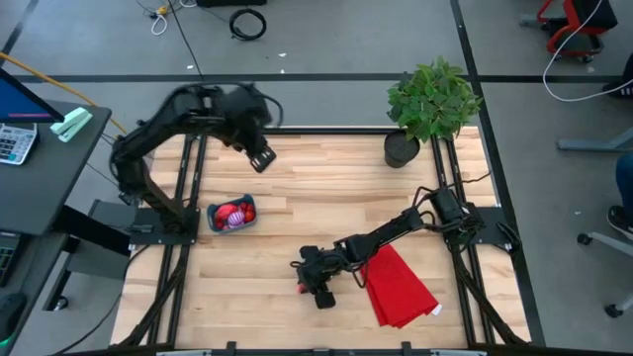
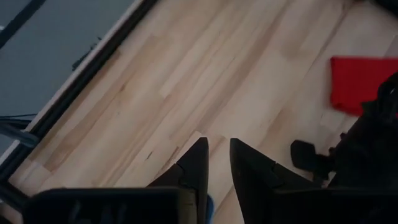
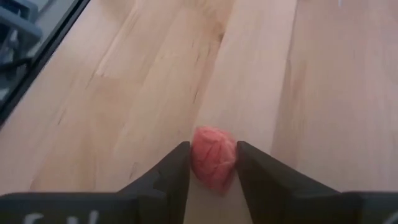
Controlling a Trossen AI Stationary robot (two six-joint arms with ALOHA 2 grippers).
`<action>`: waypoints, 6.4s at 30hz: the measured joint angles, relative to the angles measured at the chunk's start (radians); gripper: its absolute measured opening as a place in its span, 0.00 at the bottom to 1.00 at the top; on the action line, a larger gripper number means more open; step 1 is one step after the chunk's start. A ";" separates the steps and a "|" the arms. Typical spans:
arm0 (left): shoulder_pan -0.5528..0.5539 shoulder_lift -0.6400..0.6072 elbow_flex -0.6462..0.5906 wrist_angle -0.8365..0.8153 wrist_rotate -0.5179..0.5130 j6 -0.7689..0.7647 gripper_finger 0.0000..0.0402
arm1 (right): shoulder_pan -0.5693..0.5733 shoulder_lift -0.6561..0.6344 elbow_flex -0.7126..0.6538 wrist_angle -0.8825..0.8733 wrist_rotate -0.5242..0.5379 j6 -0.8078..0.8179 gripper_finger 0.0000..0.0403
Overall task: Pick and placing Produce into tupperware
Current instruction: Put the pink peach into the blue bin, then return to Home Position
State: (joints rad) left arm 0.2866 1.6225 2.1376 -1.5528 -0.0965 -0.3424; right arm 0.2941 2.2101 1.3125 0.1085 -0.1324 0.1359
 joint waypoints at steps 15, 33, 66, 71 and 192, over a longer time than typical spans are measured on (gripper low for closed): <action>0.160 -0.342 0.001 -0.004 -0.062 -0.013 0.18 | -0.168 -0.139 0.004 -0.006 0.006 0.051 0.29; 0.274 -0.531 0.002 -0.004 -0.173 0.109 0.18 | -0.364 0.146 0.857 -0.292 -0.105 -0.080 0.35; 0.273 -0.530 0.001 -0.008 -0.173 0.224 0.19 | -0.426 0.085 1.028 -0.657 -0.054 0.115 0.55; 0.273 -0.530 0.001 -0.008 -0.173 0.226 0.18 | -0.430 -0.120 1.026 -0.800 -0.054 0.073 0.55; 0.338 -1.610 -1.139 0.609 -0.161 -0.013 0.22 | -0.294 -2.002 -1.290 0.496 0.168 0.397 0.54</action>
State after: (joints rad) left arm 0.6245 0.0125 0.9985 -0.9442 -0.2573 -0.3557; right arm 0.0006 0.2080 0.0223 0.6046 0.0357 0.5329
